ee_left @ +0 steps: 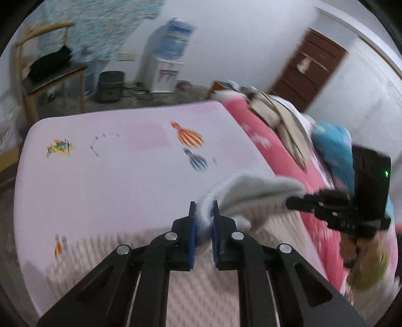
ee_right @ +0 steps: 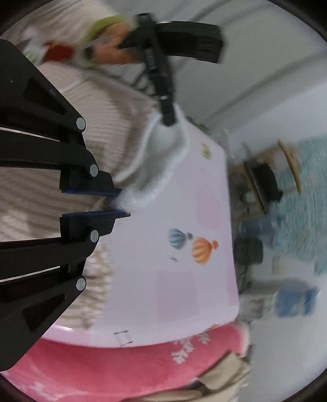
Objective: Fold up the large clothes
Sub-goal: 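Move both tools to the coat collar and grasp its white edge, then lift the collar edge with both tools and fold it over toward the hem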
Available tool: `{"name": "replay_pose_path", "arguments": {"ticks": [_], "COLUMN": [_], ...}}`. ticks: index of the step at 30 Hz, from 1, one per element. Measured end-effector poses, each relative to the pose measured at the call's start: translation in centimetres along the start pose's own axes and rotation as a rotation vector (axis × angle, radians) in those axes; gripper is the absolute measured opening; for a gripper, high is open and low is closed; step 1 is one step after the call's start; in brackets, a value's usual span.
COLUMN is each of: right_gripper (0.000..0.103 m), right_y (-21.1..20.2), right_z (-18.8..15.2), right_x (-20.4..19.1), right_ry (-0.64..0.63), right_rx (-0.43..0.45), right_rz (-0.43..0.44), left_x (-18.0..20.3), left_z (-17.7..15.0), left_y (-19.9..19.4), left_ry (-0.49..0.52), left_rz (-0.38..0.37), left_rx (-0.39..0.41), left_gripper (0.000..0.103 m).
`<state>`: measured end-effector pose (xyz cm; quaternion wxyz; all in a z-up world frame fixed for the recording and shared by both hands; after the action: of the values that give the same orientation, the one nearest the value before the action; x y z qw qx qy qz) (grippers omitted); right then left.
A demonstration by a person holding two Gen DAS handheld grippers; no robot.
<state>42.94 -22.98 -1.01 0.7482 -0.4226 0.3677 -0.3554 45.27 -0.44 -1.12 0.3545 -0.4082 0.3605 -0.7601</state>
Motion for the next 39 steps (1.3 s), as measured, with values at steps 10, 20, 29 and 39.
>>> {"name": "replay_pose_path", "arguments": {"ticks": [10,20,29,39], "right_gripper": [0.036,0.031,0.031,0.028], "right_y": [-3.1,6.6,5.0,6.3], "right_z": [-5.8,-1.6,-2.2,-1.0], "right_x": [-3.9,-4.6,-3.9,1.6], "right_ry": [-0.084,0.018,-0.034,0.033], "right_rx": [0.043,-0.136,-0.1,-0.087], "right_rz": [-0.091,0.137,0.062,-0.049], "left_x": [-0.4,-1.4,-2.1,-5.2], "left_z": [-8.7,-10.4,-6.7,-4.0], "left_y": [3.8,2.0,-1.4,5.8], "left_ry": [0.015,-0.02,-0.057,-0.131], "left_rz": [-0.008,-0.032,-0.107,0.085], "left_rx": [-0.093,-0.066,0.047,-0.071], "left_gripper": [0.013,0.017,0.019,0.022]}}
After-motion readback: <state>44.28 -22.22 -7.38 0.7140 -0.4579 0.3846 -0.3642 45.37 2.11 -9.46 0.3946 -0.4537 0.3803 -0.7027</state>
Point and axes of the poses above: each gripper's, at about its wrist camera, not at the fingertips, and y roughly the way its jaws point, x to its right, z to its top, the point moved 8 cm from there along y, roughly the way its jaws point, and after that the axes turned 15 degrees about -x, right-handed, at the moved point
